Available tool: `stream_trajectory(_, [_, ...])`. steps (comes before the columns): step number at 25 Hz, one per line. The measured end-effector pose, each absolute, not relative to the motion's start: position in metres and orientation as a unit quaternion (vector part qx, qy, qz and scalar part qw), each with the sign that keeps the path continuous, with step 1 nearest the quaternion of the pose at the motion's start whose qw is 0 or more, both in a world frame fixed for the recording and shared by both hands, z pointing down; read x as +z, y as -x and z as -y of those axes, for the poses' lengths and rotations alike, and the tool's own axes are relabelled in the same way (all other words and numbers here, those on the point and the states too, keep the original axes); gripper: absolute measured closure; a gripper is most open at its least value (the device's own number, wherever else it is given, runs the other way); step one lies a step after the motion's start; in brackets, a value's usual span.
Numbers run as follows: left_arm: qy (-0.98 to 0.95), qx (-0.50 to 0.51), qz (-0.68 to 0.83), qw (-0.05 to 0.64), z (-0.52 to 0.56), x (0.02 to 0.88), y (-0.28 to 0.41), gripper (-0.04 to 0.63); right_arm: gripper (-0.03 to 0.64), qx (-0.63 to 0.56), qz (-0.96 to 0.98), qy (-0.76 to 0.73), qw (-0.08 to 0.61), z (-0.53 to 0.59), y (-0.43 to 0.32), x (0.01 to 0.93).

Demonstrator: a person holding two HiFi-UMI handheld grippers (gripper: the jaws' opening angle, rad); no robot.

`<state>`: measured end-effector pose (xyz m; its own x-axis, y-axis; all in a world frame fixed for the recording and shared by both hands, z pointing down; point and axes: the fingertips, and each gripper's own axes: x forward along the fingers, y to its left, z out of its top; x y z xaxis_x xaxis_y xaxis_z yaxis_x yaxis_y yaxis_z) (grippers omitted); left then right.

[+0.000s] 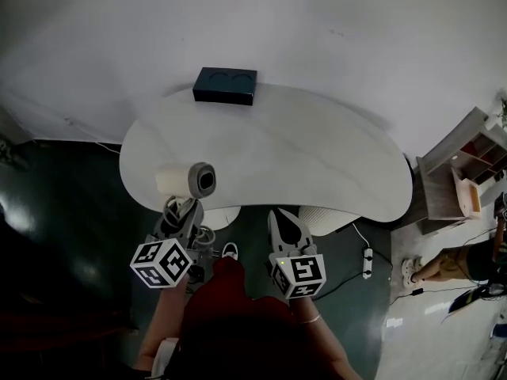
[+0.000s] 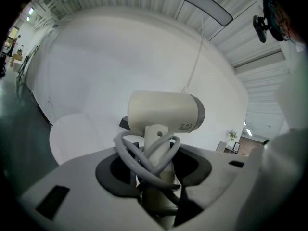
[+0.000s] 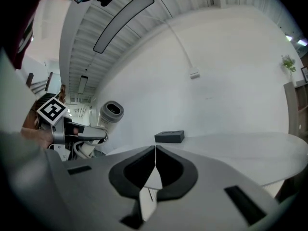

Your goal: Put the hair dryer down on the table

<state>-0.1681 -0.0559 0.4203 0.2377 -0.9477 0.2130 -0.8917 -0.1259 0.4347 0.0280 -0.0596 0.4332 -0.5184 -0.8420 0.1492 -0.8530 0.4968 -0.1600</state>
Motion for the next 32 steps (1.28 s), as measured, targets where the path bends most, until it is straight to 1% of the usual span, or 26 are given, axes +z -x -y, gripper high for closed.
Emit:
stream_trajectory(13, [-0.765, -0.020, 0.583, 0.271, 0.185, 0.438, 0.203, 0.385, 0.601, 0.132, 0.853, -0.504, 0.042, 0.180, 0.028, 0.441])
stream_trajectory(22, [-0.779, -0.009, 0.564, 0.276, 0.253, 0.442, 0.213, 0.385, 0.601, 0.129, 0.829, -0.542, 0.053, 0.235, 0.022, 0.445])
stream_trajectory(32, [-0.789, 0.028, 0.549, 0.274, 0.296, 0.453, 0.214, 0.385, 0.601, 0.133, 0.810, -0.567, 0.064, 0.257, 0.013, 0.448])
